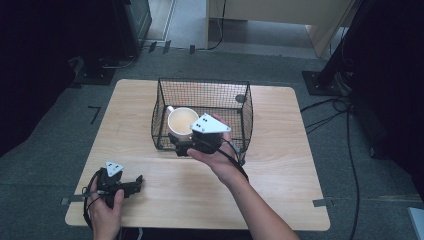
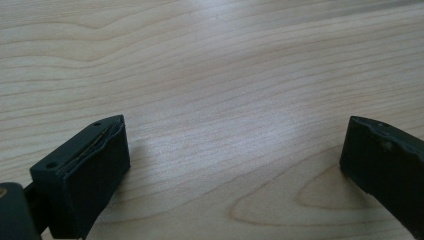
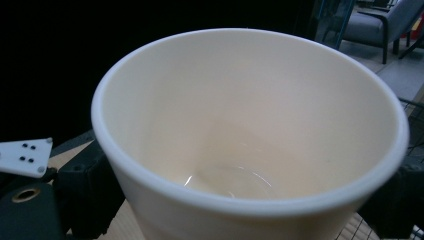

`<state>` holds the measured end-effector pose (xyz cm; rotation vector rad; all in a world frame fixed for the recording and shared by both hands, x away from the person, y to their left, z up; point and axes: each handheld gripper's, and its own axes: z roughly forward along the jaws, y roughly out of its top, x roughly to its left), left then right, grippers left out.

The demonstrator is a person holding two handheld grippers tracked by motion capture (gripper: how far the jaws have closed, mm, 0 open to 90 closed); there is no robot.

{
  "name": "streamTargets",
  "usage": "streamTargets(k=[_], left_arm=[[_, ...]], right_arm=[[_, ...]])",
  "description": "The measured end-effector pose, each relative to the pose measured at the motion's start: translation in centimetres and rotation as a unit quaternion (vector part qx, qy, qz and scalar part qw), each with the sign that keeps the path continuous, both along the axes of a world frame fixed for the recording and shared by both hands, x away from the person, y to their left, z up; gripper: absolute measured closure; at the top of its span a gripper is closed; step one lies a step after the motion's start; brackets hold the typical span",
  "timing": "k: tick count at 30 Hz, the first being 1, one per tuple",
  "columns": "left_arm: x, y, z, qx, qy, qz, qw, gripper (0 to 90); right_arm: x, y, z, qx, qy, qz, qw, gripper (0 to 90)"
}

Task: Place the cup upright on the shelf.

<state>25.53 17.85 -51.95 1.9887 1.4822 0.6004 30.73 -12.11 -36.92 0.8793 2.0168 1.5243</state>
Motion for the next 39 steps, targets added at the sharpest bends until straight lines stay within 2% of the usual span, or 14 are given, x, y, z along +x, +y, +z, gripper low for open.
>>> streamTargets(k=[6,17,26,29,33,37,39], left_arm=[[0.0,0.0,0.0,0.000,0.000,0.000,1.0000,0.0],[0.0,0.0,0.0,0.001,0.000,0.000,1.0000,0.0],[0.0,0.0,0.0,0.000,0.000,0.000,1.0000,0.0],[0.0,0.0,0.0,0.000,0.000,0.000,1.0000,0.0],[0.0,0.0,0.0,0.000,0.000,0.000,1.0000,0.0],[0.0,0.0,0.0,0.001,0.000,-0.001,1.0000,0.0],[0.0,0.0,0.0,0.000,0.000,-0.001,1.0000,0.0]], right_arm=[[1.8,-1.0,0.5,0.005,-0.010,-0.014,0.9998,9.1],[5.7,-2.8,-0.4,0.009,-0.004,-0.039,0.9992,9.1],[9.6,-3.8,-1.6,0.004,-0.001,-0.045,0.9990,9.1],[10.9,-4.1,-2.1,0.008,0.002,-0.049,0.9988,9.1],[12.2,-4.3,-2.8,0.019,0.001,-0.041,0.9990,9.1],[13.3,-4.3,-3.5,0.015,0.008,-0.041,0.9990,9.1],[13.9,-4.3,-4.0,0.001,0.012,-0.041,0.9991,9.1]])
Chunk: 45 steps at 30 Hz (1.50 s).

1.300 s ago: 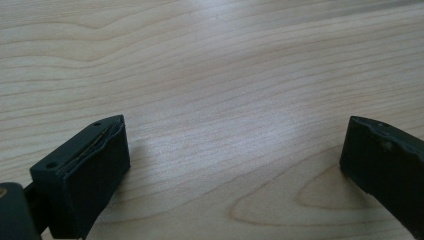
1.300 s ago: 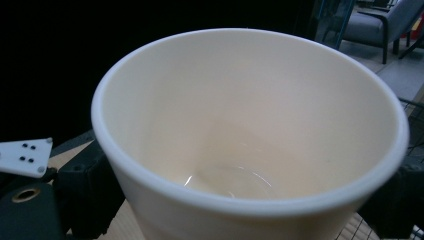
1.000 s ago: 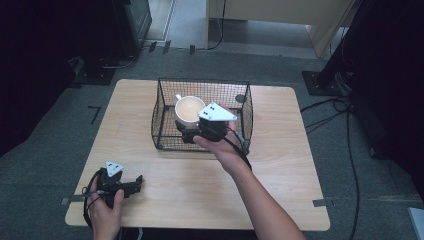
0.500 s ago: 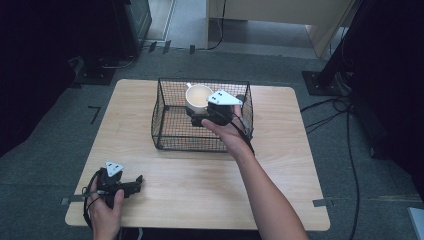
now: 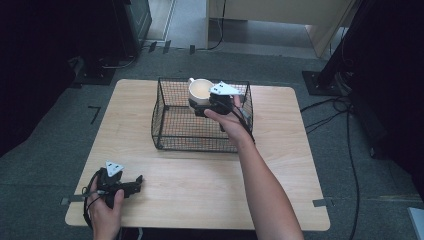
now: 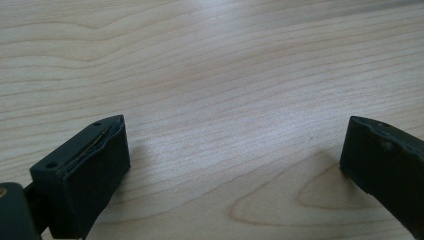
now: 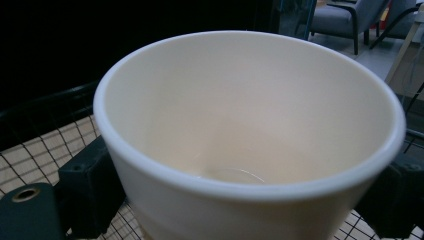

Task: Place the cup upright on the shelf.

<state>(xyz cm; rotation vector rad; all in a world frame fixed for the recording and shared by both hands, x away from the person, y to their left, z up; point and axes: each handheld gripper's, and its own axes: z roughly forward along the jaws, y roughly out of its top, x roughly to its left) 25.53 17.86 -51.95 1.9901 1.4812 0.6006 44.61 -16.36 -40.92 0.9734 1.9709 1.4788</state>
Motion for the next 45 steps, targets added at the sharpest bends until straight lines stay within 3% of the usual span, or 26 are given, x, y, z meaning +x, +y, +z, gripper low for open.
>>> streamTargets(k=[3,8,20,25,30,35,45], left_arm=[[0.0,0.0,0.0,0.000,0.000,0.000,1.0000,0.0],[0.0,0.0,0.0,0.000,0.000,0.000,1.0000,0.0],[0.0,0.0,0.0,-0.001,0.000,0.000,1.0000,0.0],[0.0,0.0,0.0,0.000,0.000,0.000,1.0000,0.0],[0.0,0.0,0.0,0.000,0.000,0.000,1.0000,0.0],[0.0,0.0,0.0,0.000,0.000,0.000,1.0000,0.0],[0.0,0.0,0.0,0.000,0.000,0.000,1.0000,0.0]], right_arm=[[0.7,0.1,-0.5,-0.015,0.001,0.004,0.9999,9.1],[1.8,0.0,-1.2,-0.007,0.014,0.007,0.9998,9.1],[3.0,-0.3,-3.6,-0.052,0.059,0.008,0.9968,9.1],[3.5,-0.4,-4.7,-0.071,0.083,0.004,0.9940,9.1],[3.5,-0.2,-5.3,-0.075,0.100,0.022,0.9919,9.1],[3.5,0.2,-5.9,-0.108,0.120,0.038,0.9862,9.1],[3.8,0.1,-6.7,-0.113,0.152,0.041,0.9810,8.9]])
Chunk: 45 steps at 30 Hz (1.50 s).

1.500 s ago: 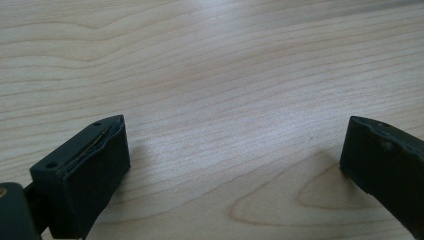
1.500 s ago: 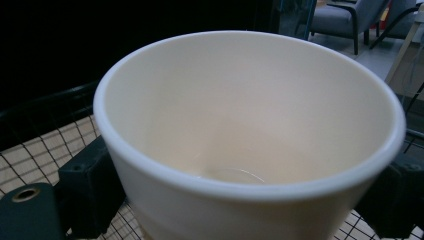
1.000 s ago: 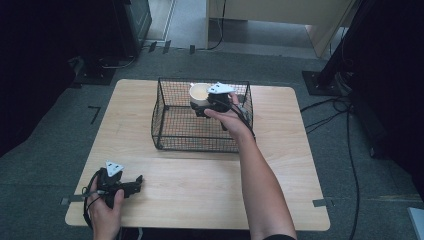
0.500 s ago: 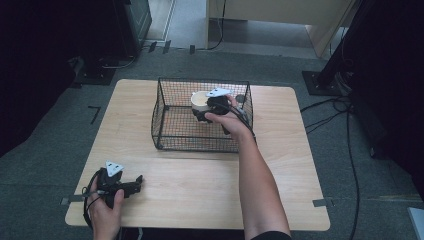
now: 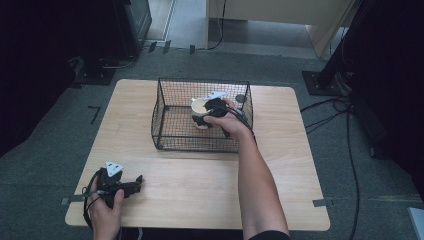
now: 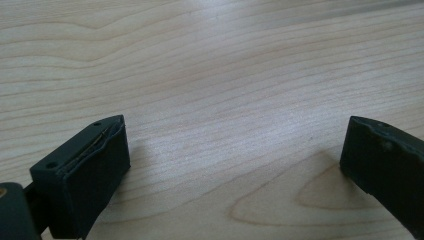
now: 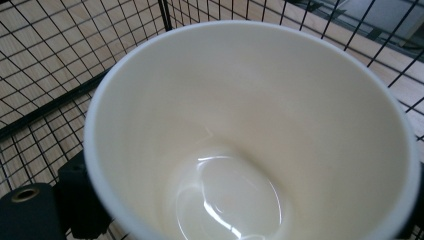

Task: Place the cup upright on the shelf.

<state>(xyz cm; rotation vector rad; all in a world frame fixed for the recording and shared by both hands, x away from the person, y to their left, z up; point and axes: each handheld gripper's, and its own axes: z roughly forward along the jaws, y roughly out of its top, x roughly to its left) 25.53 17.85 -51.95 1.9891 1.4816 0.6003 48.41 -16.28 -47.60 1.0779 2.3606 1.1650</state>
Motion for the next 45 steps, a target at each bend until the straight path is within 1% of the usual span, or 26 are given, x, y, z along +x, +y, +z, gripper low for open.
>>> streamTargets(k=[1,3,4,5,6,7,9,10,11,12,14,15,18,19,21,25,27,29,31,32,35,37,39,44,45], left_arm=[[0.0,0.0,0.0,0.000,0.000,0.000,1.0000,0.0],[0.0,0.0,0.0,0.000,0.000,0.000,1.0000,0.0],[0.0,0.0,0.0,0.000,0.000,0.000,1.0000,0.0],[0.0,0.0,0.0,0.000,0.000,0.000,1.0000,0.0],[0.0,0.0,0.0,0.000,0.000,0.000,1.0000,0.0],[0.0,0.0,0.0,0.000,0.000,0.000,1.0000,0.0],[0.0,0.0,0.0,0.000,0.000,0.000,1.0000,0.0],[0.0,0.0,0.0,0.000,0.000,0.000,1.0000,0.0],[0.0,0.0,0.0,0.000,0.000,0.000,1.0000,0.0],[0.0,0.0,0.0,0.000,0.000,0.000,1.0000,0.0],[0.0,0.0,0.0,0.000,0.000,0.000,1.0000,0.0],[0.0,0.0,0.0,0.000,0.000,0.000,1.0000,0.0],[0.0,0.0,0.0,0.000,0.000,0.000,1.0000,0.0],[0.0,0.0,0.0,0.000,0.000,0.000,1.0000,0.0],[0.0,0.0,0.0,0.000,0.000,0.000,1.0000,0.0],[0.0,0.0,0.0,0.000,0.000,0.000,1.0000,0.0],[0.0,0.0,0.0,0.000,0.000,0.000,1.0000,0.0],[0.0,0.0,0.0,0.000,0.000,0.000,1.0000,0.0],[0.0,0.0,0.0,0.000,0.000,0.000,1.0000,0.0],[0.0,0.0,0.0,0.000,0.000,-0.001,1.0000,0.0],[0.0,0.0,0.0,0.000,0.000,0.000,1.0000,0.0],[0.0,0.0,0.0,0.000,0.000,0.000,1.0000,0.0],[0.0,0.0,0.0,-0.001,-0.001,0.000,1.0000,0.0],[0.0,0.0,0.0,0.000,0.000,0.000,1.0000,0.0],[0.0,0.0,0.0,0.000,-0.001,0.000,1.0000,0.0]], right_arm=[[0.0,0.0,-0.1,-0.005,0.001,0.004,1.0000,8.8],[-0.1,-0.1,0.0,-0.005,0.005,0.003,1.0000,8.7],[-0.1,0.0,0.0,-0.005,0.010,-0.003,0.9999,8.7],[-0.1,0.0,0.1,-0.005,0.010,-0.006,0.9999,8.5],[-0.2,0.0,0.2,-0.009,0.005,-0.005,0.9999,8.1],[-0.3,0.0,0.4,-0.013,0.000,-0.010,0.9999,7.6],[-0.5,-0.1,1.0,-0.003,-0.014,-0.028,0.9995,2.6],[-0.5,-0.2,1.4,0.003,-0.016,-0.038,0.9991,0.0],[-0.4,-0.3,1.8,0.010,-0.013,-0.048,0.9987,0.0],[-0.4,-0.4,2.2,0.012,-0.015,-0.058,0.9981,0.0],[-0.6,-0.5,2.9,0.017,-0.027,-0.068,0.9972,0.0],[-0.7,-0.6,3.3,0.026,-0.030,-0.068,0.9969,0.0],[-1.1,-0.6,4.3,0.040,-0.039,-0.054,0.9970,0.0],[-1.3,-0.6,4.7,0.040,-0.041,-0.052,0.9970,0.0],[-1.7,-0.6,5.4,0.039,-0.053,-0.056,0.9963,0.0],[-2.7,-0.5,7.0,0.056,-0.079,-0.059,0.9936,0.0],[-3.3,-0.5,7.9,0.064,-0.093,-0.063,0.9916,0.0],[-3.9,-0.7,8.7,0.075,-0.099,-0.067,0.9900,0.0],[-4.5,-0.9,9.4,0.091,-0.099,-0.072,0.9883,0.0],[-4.8,-1.0,9.6,0.095,-0.101,-0.069,0.9880,0.0],[-5.8,-1.4,10.2,0.093,-0.109,-0.065,0.9875,0.0],[-6.5,-1.7,10.5,0.101,-0.110,-0.059,0.9870,0.0],[-7.2,-2.0,10.8,0.100,-0.117,-0.057,0.9865,0.0],[-9.2,-2.5,11.2,0.107,-0.132,-0.045,0.9844,0.0],[-9.7,-2.6,11.2,0.112,-0.136,-0.041,0.9835,0.0]])
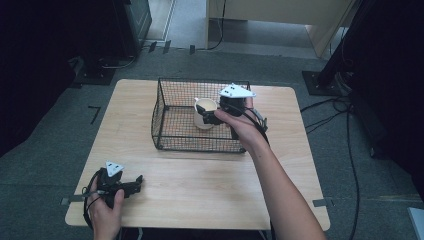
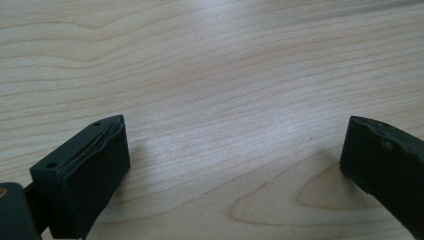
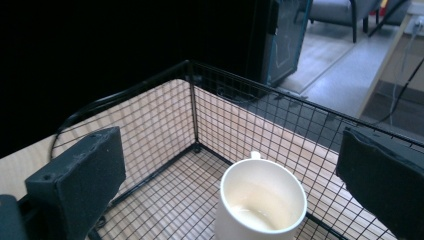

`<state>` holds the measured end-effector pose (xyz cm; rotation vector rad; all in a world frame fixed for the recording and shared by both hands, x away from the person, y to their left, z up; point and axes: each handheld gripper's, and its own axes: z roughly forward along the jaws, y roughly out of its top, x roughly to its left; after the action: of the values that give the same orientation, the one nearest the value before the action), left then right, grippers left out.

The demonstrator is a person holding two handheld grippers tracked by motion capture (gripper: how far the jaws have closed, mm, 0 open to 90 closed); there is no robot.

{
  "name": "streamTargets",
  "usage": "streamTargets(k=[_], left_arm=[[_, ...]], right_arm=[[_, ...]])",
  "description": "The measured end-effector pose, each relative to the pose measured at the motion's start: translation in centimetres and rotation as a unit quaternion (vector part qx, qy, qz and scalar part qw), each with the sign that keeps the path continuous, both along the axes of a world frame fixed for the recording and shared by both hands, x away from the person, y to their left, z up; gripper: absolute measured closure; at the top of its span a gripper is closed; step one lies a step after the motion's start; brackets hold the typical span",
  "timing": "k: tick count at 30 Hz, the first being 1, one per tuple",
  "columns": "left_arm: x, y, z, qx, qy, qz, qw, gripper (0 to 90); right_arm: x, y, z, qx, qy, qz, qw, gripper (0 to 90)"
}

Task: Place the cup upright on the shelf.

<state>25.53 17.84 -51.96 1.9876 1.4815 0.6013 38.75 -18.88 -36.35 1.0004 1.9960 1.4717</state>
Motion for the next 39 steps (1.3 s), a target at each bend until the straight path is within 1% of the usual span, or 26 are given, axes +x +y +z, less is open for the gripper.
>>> streamTargets(k=[4,9,14,18,27,34,39], left_arm=[[0.0,0.0,0.0,0.000,-0.001,0.000,1.0000,0.0],[0.0,0.0,0.0,0.000,0.000,0.000,1.0000,0.0],[0.0,0.0,0.0,0.000,0.000,0.000,1.0000,0.0],[0.0,0.0,0.0,0.000,0.000,0.000,1.0000,0.0],[0.0,0.0,0.0,0.000,0.000,0.000,1.0000,0.0],[0.0,0.0,0.0,0.000,0.000,0.000,1.0000,0.0],[0.0,0.0,0.0,-0.001,0.000,0.000,1.0000,0.0]], right_arm=[[-1.6,-0.4,0.1,0.015,-0.011,0.009,0.9998,0.0],[-3.4,-1.2,-0.2,0.019,-0.024,0.017,0.9994,0.0],[-4.9,-2.4,-0.6,0.020,-0.032,0.022,0.9990,0.0],[-5.8,-3.6,-1.3,0.015,-0.035,0.018,0.9991,0.0],[-7.8,-6.3,-2.9,0.017,-0.030,0.003,0.9994,0.0],[-8.8,-8.2,-4.2,0.015,-0.024,-0.011,0.9995,0.0],[-9.4,-9.5,-5.0,0.020,-0.020,-0.022,0.9994,0.0]])
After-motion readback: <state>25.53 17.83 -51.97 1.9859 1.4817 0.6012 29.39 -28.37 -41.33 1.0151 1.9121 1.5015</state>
